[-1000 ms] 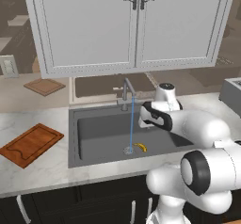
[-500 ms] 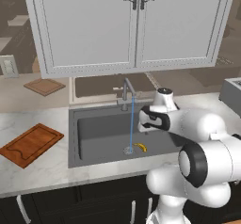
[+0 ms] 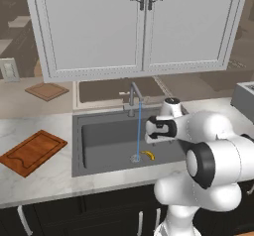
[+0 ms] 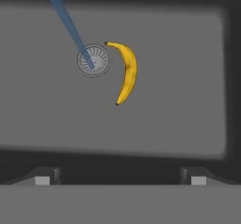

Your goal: Pick the banana from the sink and place it on the cutting board to airdry. Then turn off the sink faucet.

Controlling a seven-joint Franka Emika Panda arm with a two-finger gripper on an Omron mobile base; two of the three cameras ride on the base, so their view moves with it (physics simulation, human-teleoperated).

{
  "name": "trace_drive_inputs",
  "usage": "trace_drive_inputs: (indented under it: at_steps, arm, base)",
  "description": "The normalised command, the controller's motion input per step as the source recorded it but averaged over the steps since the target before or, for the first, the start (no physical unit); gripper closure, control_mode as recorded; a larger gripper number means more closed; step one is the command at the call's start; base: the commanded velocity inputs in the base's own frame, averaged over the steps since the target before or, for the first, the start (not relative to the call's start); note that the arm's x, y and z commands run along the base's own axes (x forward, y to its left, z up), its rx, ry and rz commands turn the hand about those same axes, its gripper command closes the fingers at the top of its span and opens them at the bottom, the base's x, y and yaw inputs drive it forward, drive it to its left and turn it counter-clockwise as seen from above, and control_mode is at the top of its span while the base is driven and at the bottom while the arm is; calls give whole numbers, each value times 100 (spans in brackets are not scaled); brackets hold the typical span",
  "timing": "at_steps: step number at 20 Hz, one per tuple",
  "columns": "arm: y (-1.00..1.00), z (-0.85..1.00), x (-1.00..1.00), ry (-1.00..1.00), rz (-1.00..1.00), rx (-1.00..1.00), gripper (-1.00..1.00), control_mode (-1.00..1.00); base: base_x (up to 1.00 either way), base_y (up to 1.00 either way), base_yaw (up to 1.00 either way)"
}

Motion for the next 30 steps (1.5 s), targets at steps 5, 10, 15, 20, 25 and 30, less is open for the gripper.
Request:
trace_drive_inputs:
  at_steps: [5, 10, 15, 20, 25, 30]
  arm:
    - [0, -18, 8, 3, 0, 0, -100, -100]
    - [0, -20, 9, 3, 0, 0, -100, -100]
    - [0, -16, 14, 2, 0, 0, -100, -100]
    - [0, -13, 14, 3, 0, 0, -100, -100]
    - [-1, -17, 9, 3, 0, 0, -100, -100]
    - [-2, -20, 8, 2, 0, 0, -100, -100]
  base:
    - [0, 0, 0]
    - [0, 0, 0]
    - [0, 0, 0]
    - [0, 0, 0]
    - [0, 0, 0]
    - [0, 0, 0]
